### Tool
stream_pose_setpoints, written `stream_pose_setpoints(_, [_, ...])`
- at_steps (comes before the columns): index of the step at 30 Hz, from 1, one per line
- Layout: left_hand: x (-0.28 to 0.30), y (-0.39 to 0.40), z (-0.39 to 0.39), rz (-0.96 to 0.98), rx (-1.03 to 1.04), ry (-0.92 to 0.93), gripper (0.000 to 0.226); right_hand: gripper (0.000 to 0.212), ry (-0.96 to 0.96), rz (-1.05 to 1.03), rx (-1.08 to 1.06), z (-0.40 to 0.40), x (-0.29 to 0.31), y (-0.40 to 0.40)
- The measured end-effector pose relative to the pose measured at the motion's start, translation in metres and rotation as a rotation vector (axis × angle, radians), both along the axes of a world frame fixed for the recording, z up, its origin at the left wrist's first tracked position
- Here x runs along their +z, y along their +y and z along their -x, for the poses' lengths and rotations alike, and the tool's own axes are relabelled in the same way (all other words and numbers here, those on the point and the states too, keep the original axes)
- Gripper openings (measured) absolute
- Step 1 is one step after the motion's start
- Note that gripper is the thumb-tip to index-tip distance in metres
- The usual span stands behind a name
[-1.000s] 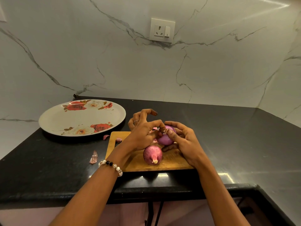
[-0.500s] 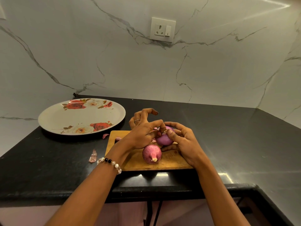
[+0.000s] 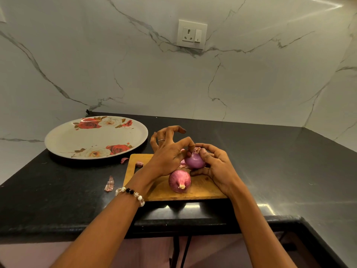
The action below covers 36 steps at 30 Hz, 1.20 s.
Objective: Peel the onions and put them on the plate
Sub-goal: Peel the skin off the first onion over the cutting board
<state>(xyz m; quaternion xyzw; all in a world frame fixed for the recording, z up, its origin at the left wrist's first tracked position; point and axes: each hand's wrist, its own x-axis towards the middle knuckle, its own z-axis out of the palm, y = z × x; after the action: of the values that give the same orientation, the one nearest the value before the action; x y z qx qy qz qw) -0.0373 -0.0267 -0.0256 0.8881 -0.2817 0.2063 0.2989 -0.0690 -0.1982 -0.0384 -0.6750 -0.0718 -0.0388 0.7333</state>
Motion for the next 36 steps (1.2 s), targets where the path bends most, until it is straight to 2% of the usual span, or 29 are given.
stream_pose_setpoints(6, [-0.005, 0.001, -0.01, 0.143, 0.0, -0.05, 0.016, 0.027, 0.019, -0.041, -0.097, -0.003, -0.003, -0.002])
stream_pose_setpoints(10, [-0.009, 0.004, -0.013, 0.109, 0.013, -0.148, 0.023, 0.027, 0.013, -0.023, -0.097, -0.003, -0.004, -0.003])
stream_pose_setpoints(17, [-0.009, 0.004, -0.012, 0.105, -0.047, -0.29, 0.014, 0.033, -0.051, 0.08, -0.065, -0.006, -0.007, -0.001])
stream_pose_setpoints(22, [-0.009, 0.003, -0.014, 0.164, -0.032, -0.27, 0.007, 0.05, -0.036, 0.095, -0.055, -0.006, -0.007, -0.001])
stream_pose_setpoints(28, [-0.01, 0.003, -0.014, 0.168, 0.042, -0.186, 0.006, 0.034, -0.018, 0.055, -0.065, -0.004, -0.005, -0.001])
stream_pose_setpoints(36, [-0.006, -0.001, -0.01, 0.186, 0.049, -0.132, 0.008, 0.031, 0.027, -0.019, -0.096, -0.002, -0.002, -0.001])
